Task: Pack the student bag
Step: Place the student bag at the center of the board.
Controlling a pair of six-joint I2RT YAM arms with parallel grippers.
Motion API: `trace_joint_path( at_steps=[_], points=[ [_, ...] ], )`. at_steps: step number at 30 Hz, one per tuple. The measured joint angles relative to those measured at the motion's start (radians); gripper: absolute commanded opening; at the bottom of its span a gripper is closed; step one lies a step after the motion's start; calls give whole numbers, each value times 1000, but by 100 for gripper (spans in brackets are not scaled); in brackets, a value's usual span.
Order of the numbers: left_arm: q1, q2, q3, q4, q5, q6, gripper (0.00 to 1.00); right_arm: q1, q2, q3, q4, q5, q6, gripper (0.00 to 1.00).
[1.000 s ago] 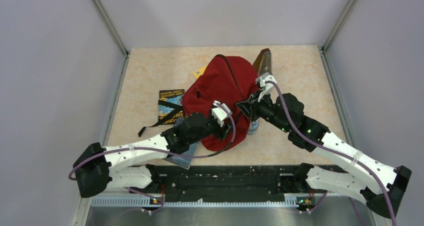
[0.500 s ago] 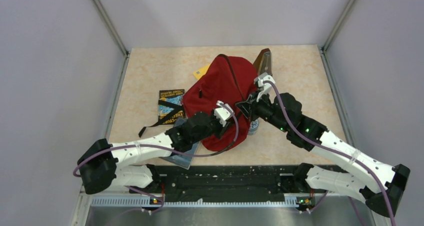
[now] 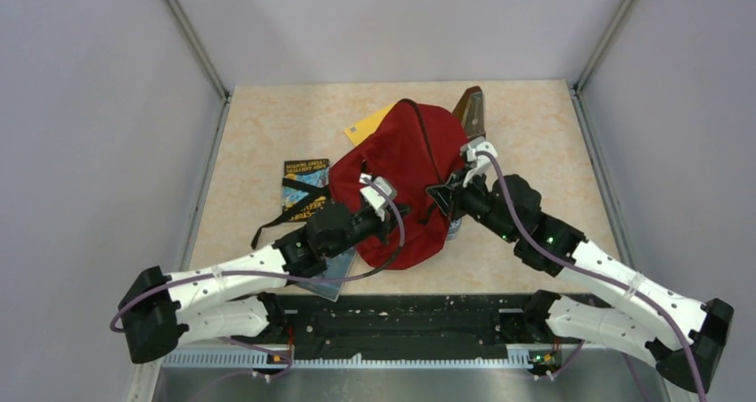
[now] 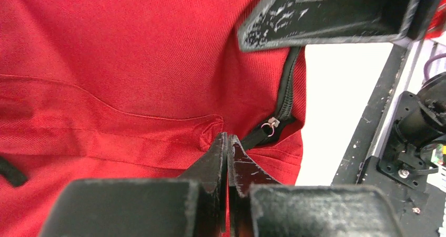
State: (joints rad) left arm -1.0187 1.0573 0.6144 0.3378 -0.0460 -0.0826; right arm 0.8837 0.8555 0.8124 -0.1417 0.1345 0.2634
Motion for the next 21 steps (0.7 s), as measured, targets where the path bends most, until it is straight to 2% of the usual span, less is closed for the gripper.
trace_joint_path(
  at_steps=[5, 6, 8, 11, 13, 16, 18, 21],
  points=[
    [0, -54, -18, 11, -16, -22, 0, 0, -12, -60, 39, 33, 22, 0],
    [0, -63, -22, 12, -23, -24, 7, 0, -14, -75, 48, 40, 28, 0],
    [0, -74, -26, 13, -27, -26, 28, 0, -18, -97, 56, 53, 37, 3],
    [0, -63, -29, 16, -13, -28, 44, 0, -27, -129, 68, 83, 54, 9],
    [0, -31, -31, 22, 11, -26, 51, 0, -44, -154, 70, 130, 69, 18],
    [0, 57, -57, 62, 53, -39, 57, 0, -97, -212, 65, 228, 92, 37],
    [-1, 110, -79, 79, 57, -54, 60, 0, -140, -246, 46, 286, 101, 52],
    [-1, 167, -97, 103, 51, -90, 62, 0, -216, -274, -9, 356, 112, 66]
  ],
)
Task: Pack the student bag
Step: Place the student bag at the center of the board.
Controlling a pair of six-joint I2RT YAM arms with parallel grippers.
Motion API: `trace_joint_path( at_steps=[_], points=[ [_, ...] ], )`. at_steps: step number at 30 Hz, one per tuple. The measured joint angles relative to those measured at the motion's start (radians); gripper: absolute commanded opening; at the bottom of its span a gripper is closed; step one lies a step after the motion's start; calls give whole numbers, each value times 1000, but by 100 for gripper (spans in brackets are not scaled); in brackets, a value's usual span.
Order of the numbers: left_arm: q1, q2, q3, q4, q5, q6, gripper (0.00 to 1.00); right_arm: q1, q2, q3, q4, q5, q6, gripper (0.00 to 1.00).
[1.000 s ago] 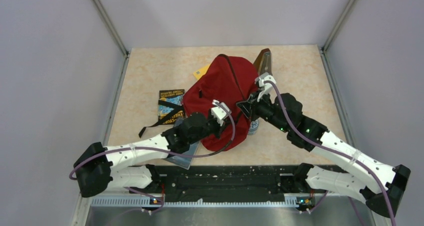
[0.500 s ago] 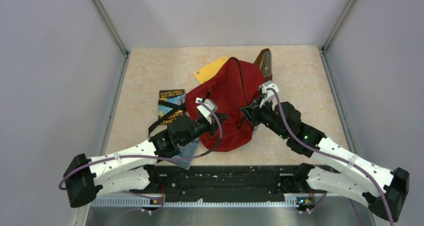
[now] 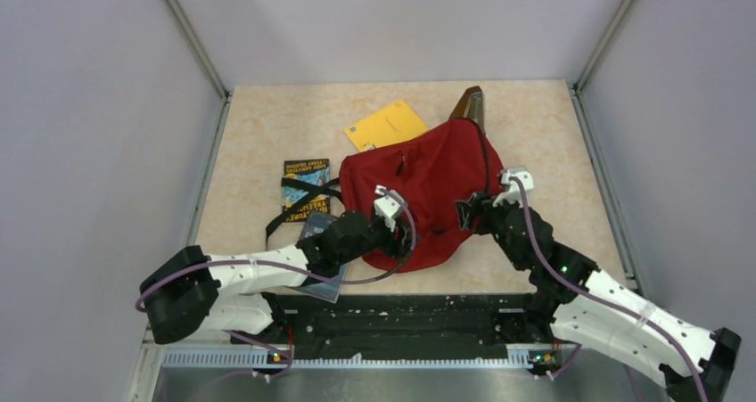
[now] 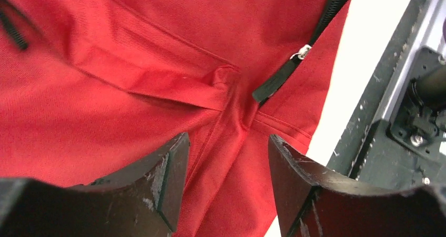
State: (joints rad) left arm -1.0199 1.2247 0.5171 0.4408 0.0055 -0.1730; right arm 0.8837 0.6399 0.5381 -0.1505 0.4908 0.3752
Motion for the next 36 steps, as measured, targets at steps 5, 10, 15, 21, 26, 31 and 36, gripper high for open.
trace_joint_path(
  at_steps=[5, 10, 15, 21, 26, 31, 36],
  points=[
    [-2, -10, -46, 64, -114, -117, 67, 0, -132, 0, -94, 71, -2, 77],
    [-3, -156, -110, -2, -308, -285, 70, 0, -214, 28, -166, 97, -16, 74],
    [-3, -339, -113, -202, -474, -412, 74, 0, -204, 61, -173, 44, -80, 67],
    [-3, -492, -149, -394, -591, -516, 74, 3, -18, 117, -169, -146, -164, 62],
    [-3, -549, -236, -460, -607, -565, 74, 37, 117, 123, -178, -241, -220, 63],
    [-3, -520, -283, -463, -593, -598, 72, 115, 182, 147, -191, -257, -256, 58],
    [-3, -488, -323, -380, -573, -619, 69, 148, 259, 178, -199, -220, -268, 55]
  ],
)
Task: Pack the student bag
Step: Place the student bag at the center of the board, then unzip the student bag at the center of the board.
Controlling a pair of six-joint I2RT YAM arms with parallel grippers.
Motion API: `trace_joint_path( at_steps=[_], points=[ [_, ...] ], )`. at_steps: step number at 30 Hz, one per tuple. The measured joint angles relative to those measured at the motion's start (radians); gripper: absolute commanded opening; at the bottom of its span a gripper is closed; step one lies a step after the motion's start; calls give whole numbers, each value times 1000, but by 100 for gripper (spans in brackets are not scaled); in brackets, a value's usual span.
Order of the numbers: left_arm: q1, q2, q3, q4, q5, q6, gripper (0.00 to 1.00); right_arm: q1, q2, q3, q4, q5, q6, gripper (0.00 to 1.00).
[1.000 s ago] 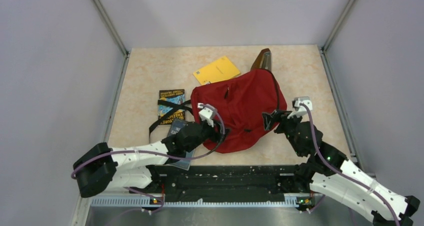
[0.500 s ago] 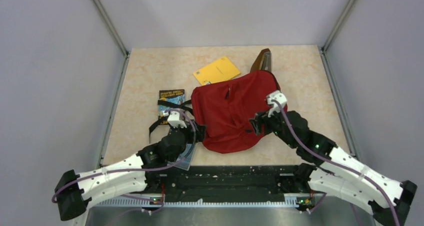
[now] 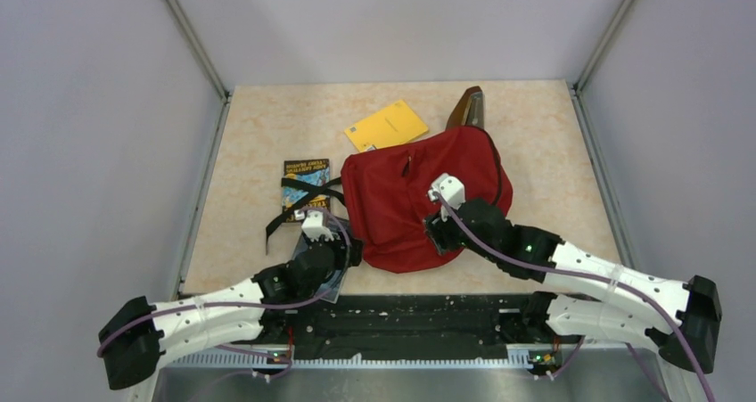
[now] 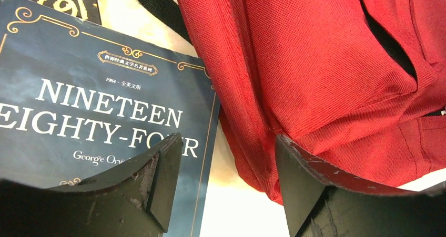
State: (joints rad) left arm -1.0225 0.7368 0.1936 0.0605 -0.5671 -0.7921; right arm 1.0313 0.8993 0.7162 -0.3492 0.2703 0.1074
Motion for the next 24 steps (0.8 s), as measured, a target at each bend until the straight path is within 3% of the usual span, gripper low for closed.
trace_joint_path(
  at_steps=[15, 24],
  points=[
    [9, 27, -23, 150, 36, -12, 68, 0, 117, 7, -16, 56, -2, 55],
    [21, 132, -23, 172, 58, -25, 67, 0, 187, 26, -42, 103, 2, 50]
  ],
)
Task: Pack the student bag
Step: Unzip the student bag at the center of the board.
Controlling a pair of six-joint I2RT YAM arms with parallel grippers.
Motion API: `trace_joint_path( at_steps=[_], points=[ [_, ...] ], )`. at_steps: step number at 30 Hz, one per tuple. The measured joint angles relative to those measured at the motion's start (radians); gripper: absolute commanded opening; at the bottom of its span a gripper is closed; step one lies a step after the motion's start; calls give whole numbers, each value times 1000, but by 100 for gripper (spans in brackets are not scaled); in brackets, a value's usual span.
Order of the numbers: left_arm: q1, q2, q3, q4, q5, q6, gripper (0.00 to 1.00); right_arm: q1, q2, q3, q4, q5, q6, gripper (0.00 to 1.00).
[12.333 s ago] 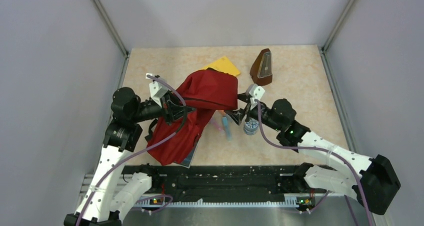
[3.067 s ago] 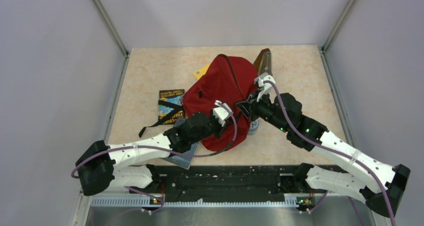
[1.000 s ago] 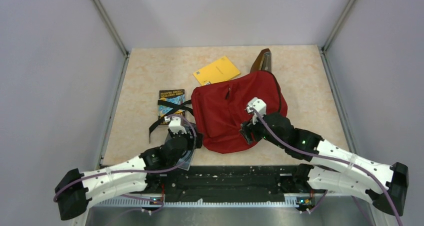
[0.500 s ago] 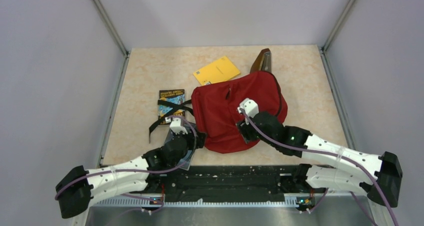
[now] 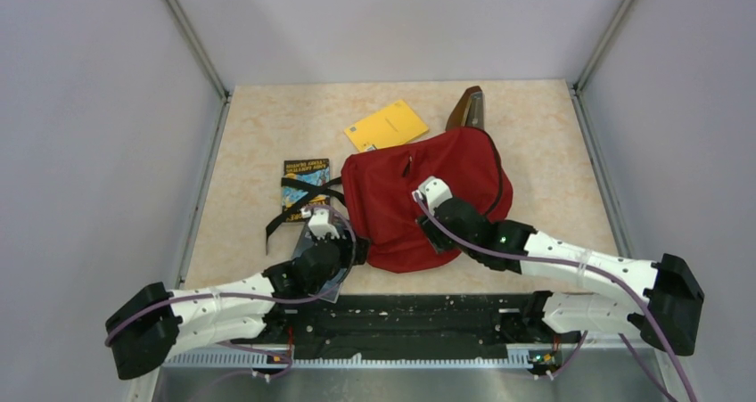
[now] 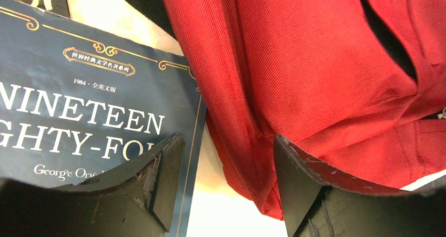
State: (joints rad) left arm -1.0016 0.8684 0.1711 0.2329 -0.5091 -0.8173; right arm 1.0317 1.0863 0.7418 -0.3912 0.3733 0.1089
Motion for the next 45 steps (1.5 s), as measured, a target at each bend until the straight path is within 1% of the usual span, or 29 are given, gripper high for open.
trace_joint_path(
  at_steps=[8, 12, 18, 22, 25, 28, 34, 35, 38, 39, 41, 42, 44, 45],
  points=[
    [5, 91, 20, 39, 24, 1, 62, 0, 10, 3, -3, 26, 9, 50],
    [6, 124, 29, 66, 31, 0, 58, 0, 40, 24, -16, 31, 17, 46],
    [6, 163, 46, 92, 53, 0, 44, 0, 76, 33, -30, 42, 24, 46],
    [6, 171, 52, 100, 60, 0, 39, 0, 78, 33, -45, 52, 26, 41],
    [6, 171, 52, 105, 60, 0, 34, 0, 78, 33, -47, 56, 26, 33],
    [8, 171, 52, 106, 60, 0, 33, 0, 78, 33, -47, 60, 33, 29],
    [11, 167, 57, 105, 59, 1, 33, 0, 78, 33, -47, 58, 34, 28],
    [12, 164, 57, 105, 59, 1, 32, 0, 78, 33, -47, 56, 34, 26],
    [15, 157, 57, 105, 59, 3, 29, 0, 80, 33, -47, 53, 33, 13],
    [17, 154, 57, 104, 59, 4, 26, 0, 82, 33, -48, 53, 34, 8],
    [18, 150, 58, 104, 59, 5, 20, 0, 84, 33, -49, 55, 37, 2],
    [19, 146, 58, 104, 59, 8, 17, 0, 84, 33, -51, 56, 42, 0],
    [24, 138, 61, 98, 58, 14, 10, 0, 84, 37, -60, 60, 49, 0],
    [27, 135, 66, 91, 56, 17, 5, 0, 81, 41, -68, 61, 52, 0]
  ],
)
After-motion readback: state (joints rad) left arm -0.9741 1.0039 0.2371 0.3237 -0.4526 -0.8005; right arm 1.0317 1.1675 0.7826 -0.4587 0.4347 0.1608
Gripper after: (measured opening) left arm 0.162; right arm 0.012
